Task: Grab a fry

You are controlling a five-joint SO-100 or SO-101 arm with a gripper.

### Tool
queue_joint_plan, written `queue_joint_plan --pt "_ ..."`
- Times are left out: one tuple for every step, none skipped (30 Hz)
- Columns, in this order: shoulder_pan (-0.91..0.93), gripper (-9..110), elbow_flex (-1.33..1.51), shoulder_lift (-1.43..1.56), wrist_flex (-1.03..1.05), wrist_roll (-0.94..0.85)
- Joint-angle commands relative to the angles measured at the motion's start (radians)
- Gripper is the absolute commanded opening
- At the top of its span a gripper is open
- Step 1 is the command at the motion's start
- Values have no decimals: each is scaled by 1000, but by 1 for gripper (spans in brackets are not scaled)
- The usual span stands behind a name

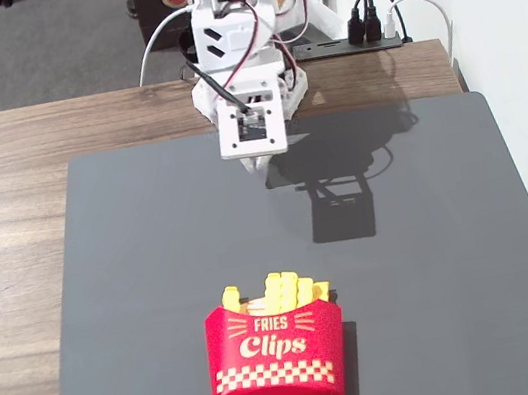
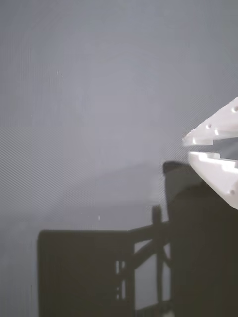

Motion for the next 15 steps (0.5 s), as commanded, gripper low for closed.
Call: queue_joint_plan --pt "35 7 -132 -115 -2 -9" --pt "49 9 -156 -146 -3 -21" --pt "64 12 -179 -173 -6 -35" --pt "80 14 -202 -202 -12 -46" --pt "94 16 -219 -229 -21 -57" --pt "110 18 -236 -253 -29 -69" --pt "129 20 -252 -275 -35 -83" --pt "146 22 -264 -298 -44 -98" --pt "164 22 -276 -319 -57 -114" --pt "183 22 -288 -342 -69 -132" --pt "198 22 -299 -362 -83 -149" --pt "216 22 -307 -385 -103 -172" --pt "235 22 -311 -405 -130 -192" --pt "250 22 -318 -428 -156 -212" --pt "268 22 -330 -459 -181 -238"
